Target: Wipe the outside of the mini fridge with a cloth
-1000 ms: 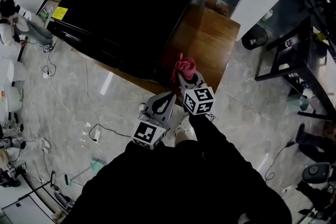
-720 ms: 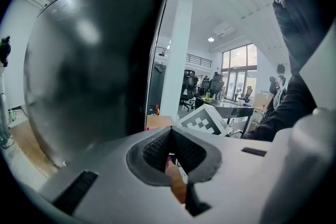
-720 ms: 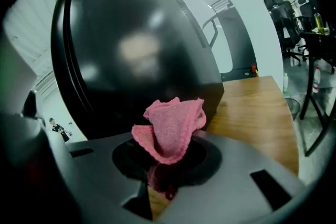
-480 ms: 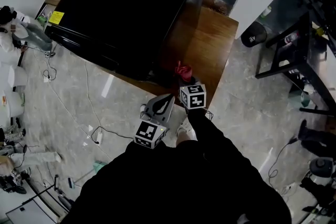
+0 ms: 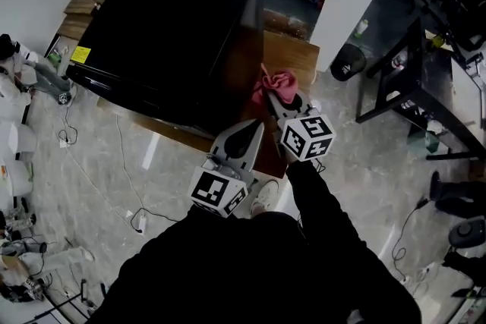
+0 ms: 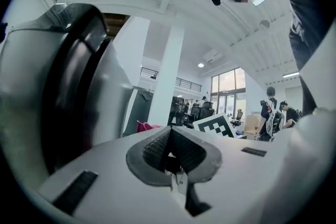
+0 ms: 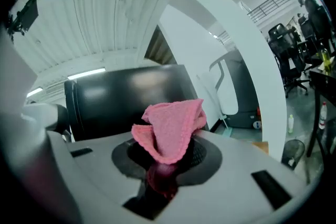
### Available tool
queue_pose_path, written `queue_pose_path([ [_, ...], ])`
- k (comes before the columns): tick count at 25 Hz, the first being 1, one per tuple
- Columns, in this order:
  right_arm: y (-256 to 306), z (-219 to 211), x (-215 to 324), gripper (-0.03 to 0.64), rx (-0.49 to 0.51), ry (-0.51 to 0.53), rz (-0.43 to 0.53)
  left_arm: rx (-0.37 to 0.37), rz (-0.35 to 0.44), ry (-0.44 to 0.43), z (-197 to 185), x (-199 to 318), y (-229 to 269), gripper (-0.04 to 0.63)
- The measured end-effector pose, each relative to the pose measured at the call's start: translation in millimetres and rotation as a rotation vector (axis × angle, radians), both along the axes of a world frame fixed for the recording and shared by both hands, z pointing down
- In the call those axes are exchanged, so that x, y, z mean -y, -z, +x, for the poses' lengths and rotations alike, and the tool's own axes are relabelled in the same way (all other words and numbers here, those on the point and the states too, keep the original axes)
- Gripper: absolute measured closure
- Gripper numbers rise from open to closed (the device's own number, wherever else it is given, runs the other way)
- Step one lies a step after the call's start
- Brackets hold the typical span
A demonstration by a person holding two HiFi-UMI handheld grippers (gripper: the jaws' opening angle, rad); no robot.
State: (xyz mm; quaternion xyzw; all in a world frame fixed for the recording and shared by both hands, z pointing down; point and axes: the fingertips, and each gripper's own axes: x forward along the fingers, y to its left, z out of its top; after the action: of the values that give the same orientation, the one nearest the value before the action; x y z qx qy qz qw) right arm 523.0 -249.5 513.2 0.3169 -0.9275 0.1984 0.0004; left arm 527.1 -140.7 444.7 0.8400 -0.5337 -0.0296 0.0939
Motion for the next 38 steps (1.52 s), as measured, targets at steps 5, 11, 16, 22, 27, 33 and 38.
queue_pose_path([
  [5, 70, 0, 31, 0.516, -0.065, 0.009, 0.22, 0.001, 0.073, 0.002, 21, 29, 46, 0.589],
  [11, 99, -18, 64, 0.515, -0.109, 0.042, 0.334, 0.002, 0.105, 0.043, 20, 52, 64, 0.589],
  [16, 117, -33, 83, 0.515, 0.001, 0.055, 0.346, 0.004, 0.088, 0.084, 6, 59, 54, 0.589],
  [22, 122, -54, 96, 0.515, 0.157, 0.085, 0.31, -0.003, 0.067, 0.111, -1, 65, 39, 0.589],
  [27, 101, -59, 113, 0.52, 0.295, 0.08, 0.213, 0.003, 0.063, 0.154, -7, 73, 24, 0.589],
  [33, 37, -61, 125, 0.522, 0.327, 0.035, 0.076, 0.028, 0.011, 0.138, -12, 86, -10, 0.589],
  [38, -33, -64, 134, 0.522, 0.324, -0.013, -0.056, 0.052, -0.061, 0.134, -13, 97, -53, 0.589],
])
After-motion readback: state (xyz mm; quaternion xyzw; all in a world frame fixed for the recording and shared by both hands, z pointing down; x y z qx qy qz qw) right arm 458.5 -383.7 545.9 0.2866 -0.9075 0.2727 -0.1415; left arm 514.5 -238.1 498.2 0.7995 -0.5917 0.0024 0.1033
